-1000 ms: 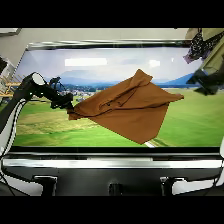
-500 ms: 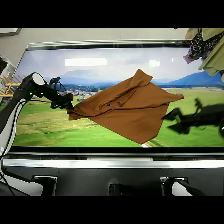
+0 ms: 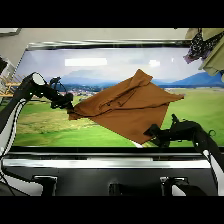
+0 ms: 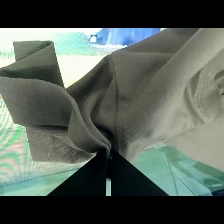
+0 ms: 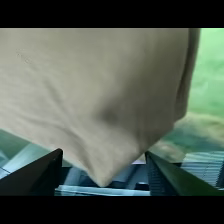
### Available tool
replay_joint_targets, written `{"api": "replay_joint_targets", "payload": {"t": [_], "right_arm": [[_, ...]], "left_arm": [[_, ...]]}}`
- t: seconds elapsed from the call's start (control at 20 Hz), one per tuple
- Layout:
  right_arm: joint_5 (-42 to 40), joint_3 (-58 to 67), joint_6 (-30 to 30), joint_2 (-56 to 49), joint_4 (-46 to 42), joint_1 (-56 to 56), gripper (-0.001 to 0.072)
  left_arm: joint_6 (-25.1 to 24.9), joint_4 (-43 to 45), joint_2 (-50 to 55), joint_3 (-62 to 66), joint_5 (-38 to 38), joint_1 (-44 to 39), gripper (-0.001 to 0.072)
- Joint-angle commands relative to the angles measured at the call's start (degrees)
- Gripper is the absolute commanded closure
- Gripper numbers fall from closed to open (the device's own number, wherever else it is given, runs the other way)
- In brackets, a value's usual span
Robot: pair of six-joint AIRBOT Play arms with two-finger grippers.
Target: Fold the clothes and pants, and hang the long-sleeved shirts on hangers.
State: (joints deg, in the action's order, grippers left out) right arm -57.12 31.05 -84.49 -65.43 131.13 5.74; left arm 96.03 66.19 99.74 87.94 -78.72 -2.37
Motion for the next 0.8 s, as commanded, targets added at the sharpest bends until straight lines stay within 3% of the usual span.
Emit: {"api": "replay_joint_targets", "payload": {"t": [0.0,0.15,0.2,0.25,0.45,0.75], "right_arm": [[3.78,-0.59,3.56,-1.29,-0.9,-2.47,0.0259],[7.43,-0.52,4.83,-1.29,-0.33,-2.47,0.0446],[7.72,-0.5,4.76,-1.25,0.35,-2.47,0.063],[7.52,-0.17,4.48,-1.07,0.59,-2.47,0.0676],[2.95,7.78,-1.27,4.55,0.85,-2.34,0.0679],[-7.48,37.0,-9.49,18.67,0.39,-2.36,0.0679]], "left_arm": [[-0.04,0.02,0.02,-0.02,0.07,0.04,0.0692],[-0.24,0.02,0.02,-0.02,0.07,0.04,0.0692],[-0.26,0.02,0.02,-0.02,0.07,0.04,0.0692],[-0.74,-0.02,-0.02,0.0,0.07,0.04,0.0692],[-4.09,-2.56,-3.04,1.51,0.11,1.62,0.0693],[-4.61,-4.09,-19.65,14.93,0.96,8.17,0.0693]]}}
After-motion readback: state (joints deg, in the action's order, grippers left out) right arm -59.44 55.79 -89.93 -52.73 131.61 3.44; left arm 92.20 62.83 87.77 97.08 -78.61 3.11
